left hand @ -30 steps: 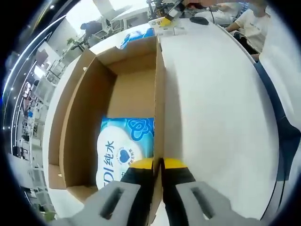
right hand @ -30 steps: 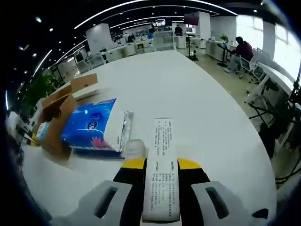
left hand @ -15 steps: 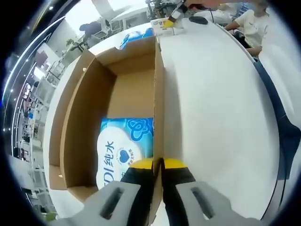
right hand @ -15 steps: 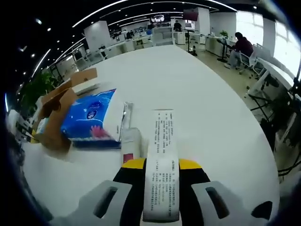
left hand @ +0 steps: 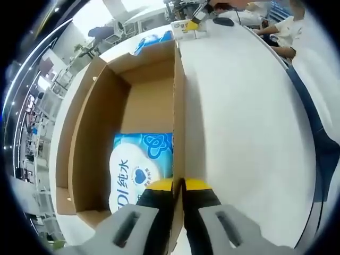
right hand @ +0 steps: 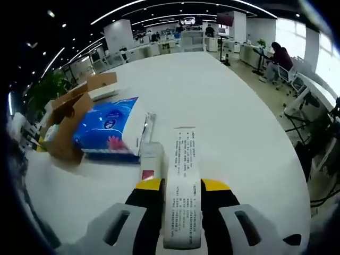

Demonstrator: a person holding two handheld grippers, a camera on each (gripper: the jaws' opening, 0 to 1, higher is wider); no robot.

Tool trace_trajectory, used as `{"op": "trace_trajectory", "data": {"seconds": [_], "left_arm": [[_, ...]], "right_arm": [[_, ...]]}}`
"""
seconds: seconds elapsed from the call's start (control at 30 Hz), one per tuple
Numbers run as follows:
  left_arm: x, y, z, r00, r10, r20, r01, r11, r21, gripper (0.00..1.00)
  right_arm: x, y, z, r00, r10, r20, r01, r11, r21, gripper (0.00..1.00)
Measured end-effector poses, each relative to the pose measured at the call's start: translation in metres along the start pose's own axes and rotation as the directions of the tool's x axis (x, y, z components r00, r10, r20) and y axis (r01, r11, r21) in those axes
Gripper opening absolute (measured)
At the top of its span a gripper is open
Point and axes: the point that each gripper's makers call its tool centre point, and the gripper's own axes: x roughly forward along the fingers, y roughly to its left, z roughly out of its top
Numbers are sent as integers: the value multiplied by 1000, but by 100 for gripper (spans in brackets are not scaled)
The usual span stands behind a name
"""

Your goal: Operate the shoe box by opening the lid, removing the specified soft item, and placing it in the target area until the item is outside and the box remains undamaged.

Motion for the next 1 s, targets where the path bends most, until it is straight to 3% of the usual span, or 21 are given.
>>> {"op": "trace_trajectory", "data": {"seconds": [0.13,0.2,0.4,1.0], "left_arm": [[0,0,0,1000,2,-1,-2,1000,-1,4],[0,0,0,1000,2,-1,-2,1000,0,4],[0,0,0,1000,0,0,0,1000,2,4],[0,0,0,1000,-13,-6,13,1000,10,4]], "right_arm": [[-12,-4,9,1000,-11,12,12,999,-30,27],[-14,-6,10,1000,-7,8,7,1000,-23,22],[-11,-3,6,1000,-3,-21,2,999,-44,19],[-5,-3,12,1000,-8,-2,8,999,-52,19]]}}
